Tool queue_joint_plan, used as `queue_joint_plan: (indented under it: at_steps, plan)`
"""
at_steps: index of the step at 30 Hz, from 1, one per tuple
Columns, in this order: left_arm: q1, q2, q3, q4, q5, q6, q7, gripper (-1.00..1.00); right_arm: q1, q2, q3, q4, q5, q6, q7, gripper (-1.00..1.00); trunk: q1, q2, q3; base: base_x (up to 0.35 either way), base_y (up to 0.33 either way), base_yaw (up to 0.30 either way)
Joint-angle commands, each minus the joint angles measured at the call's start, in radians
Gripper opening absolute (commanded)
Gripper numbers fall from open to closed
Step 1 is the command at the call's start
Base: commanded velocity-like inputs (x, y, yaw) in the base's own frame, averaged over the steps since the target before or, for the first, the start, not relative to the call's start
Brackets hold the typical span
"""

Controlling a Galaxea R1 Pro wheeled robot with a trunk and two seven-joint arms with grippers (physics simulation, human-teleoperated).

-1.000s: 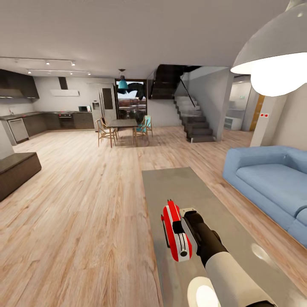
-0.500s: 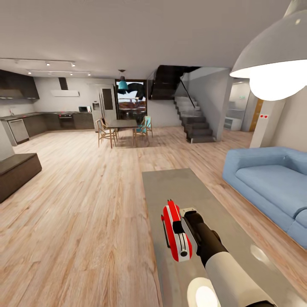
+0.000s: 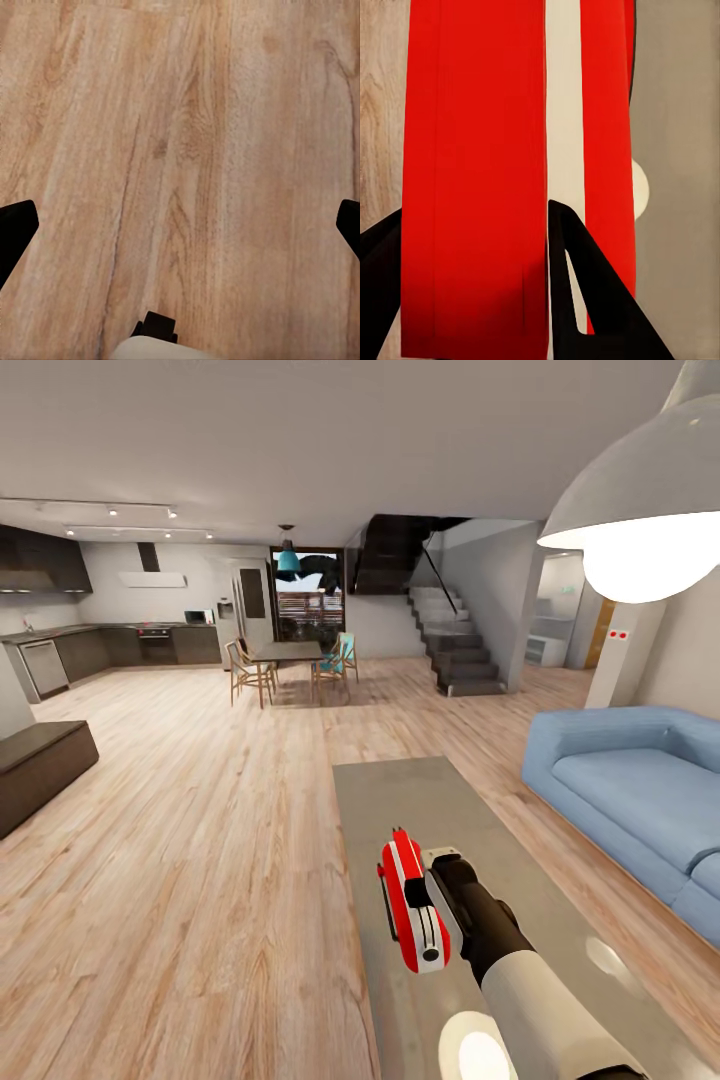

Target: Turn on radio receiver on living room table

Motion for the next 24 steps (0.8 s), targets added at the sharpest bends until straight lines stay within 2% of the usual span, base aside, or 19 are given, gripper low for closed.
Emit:
queue_joint_plan:
  at_steps: [1, 10, 19, 21, 24]
  plan:
    - [0.0, -0.001, 0.003, -0.001, -0.001, -0.002, 0.0, 1.0, -0.001, 0.0, 0.003, -0.001, 0.001, 0.004, -0.005, -1.0, 0.0, -0.001, -0.001, 0.0, 0.0, 0.0]
    - [0.0, -0.001, 0.003, -0.001, 0.0, -0.002, -0.003, 1.0, -0.001, 0.0, 0.003, -0.003, 0.002, -0.003, -0.005, -1.0, 0.0, -0.001, -0.001, 0.0, 0.0, 0.0]
    - [0.0, 0.001, 0.003, -0.001, -0.003, -0.004, -0.002, 1.0, -0.001, 0.0, 0.006, -0.003, 0.009, -0.089, -0.014, -1.0, 0.0, -0.001, -0.001, 0.0, 0.0, 0.0]
    - [0.0, 0.001, 0.003, -0.001, -0.003, -0.004, -0.002, 1.0, -0.001, 0.0, 0.008, -0.003, 0.019, -0.11, -0.021, -1.0, 0.0, -0.001, -0.001, 0.0, 0.0, 0.0]
    - [0.0, 0.001, 0.003, -0.001, -0.004, -0.005, 0.001, 1.0, -0.001, 0.002, 0.01, -0.004, 0.093, -0.167, -0.103, -1.0, 0.0, -0.001, -0.001, 0.0, 0.0, 0.0]
